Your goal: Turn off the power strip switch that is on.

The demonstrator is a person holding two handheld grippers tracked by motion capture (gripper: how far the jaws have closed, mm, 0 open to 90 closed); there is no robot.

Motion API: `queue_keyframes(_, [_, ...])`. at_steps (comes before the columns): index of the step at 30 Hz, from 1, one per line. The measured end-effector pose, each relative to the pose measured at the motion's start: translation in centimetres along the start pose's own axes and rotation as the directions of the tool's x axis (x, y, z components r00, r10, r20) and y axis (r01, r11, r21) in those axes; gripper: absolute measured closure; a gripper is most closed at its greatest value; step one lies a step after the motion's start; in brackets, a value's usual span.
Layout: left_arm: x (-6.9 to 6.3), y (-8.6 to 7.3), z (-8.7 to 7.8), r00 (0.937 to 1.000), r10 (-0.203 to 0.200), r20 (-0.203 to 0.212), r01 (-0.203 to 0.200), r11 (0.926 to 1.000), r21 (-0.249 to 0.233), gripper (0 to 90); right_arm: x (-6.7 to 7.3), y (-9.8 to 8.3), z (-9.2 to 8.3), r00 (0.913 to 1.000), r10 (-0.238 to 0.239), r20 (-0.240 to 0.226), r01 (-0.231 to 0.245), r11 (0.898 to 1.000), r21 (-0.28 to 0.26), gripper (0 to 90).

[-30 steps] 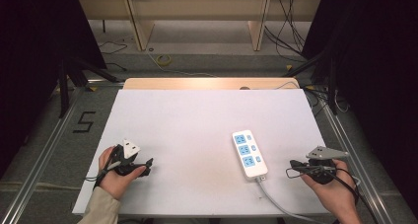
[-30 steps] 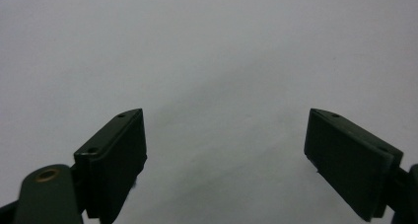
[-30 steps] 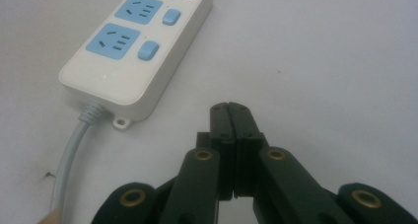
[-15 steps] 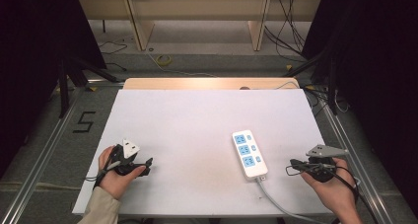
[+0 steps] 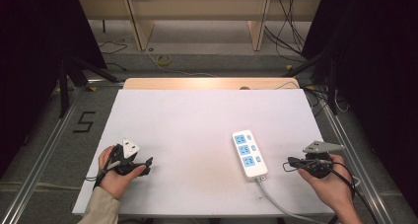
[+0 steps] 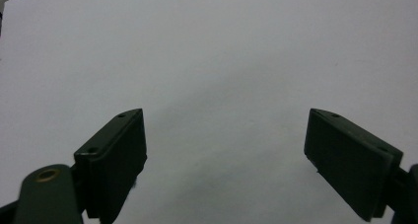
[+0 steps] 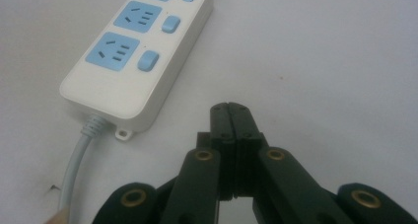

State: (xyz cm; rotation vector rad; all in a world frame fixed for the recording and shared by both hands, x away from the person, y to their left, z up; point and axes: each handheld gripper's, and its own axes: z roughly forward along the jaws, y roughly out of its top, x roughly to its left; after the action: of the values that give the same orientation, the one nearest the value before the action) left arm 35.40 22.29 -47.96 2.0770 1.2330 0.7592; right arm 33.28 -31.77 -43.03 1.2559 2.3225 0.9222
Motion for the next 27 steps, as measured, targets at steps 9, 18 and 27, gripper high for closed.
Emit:
queue_keyframes(9, [0.0, 0.1, 0.0, 1.0, 0.001, -0.001, -0.001, 1.0, -0.006, 15.9, 0.0, 0.6, 0.3, 1.0, 0.0, -0.003, 0.0, 1.0, 0.005, 90.0])
queue_keyframes(18, [-0.1, 0.2, -0.1, 1.0, 0.002, 0.0, -0.002, 0.9999, -0.013, 16.0, 0.1, 1.1, 0.5, 1.0, -0.001, -0.008, 0.001, 1.0, 0.006, 90.0])
queue_keyframes(27, [-0.1, 0.3, -0.1, 1.0, 0.005, 0.002, -0.005, 0.9998, -0.017, 16.1, 0.1, 1.7, 0.7, 0.9999, -0.004, -0.011, 0.004, 1.0, 0.006, 90.0])
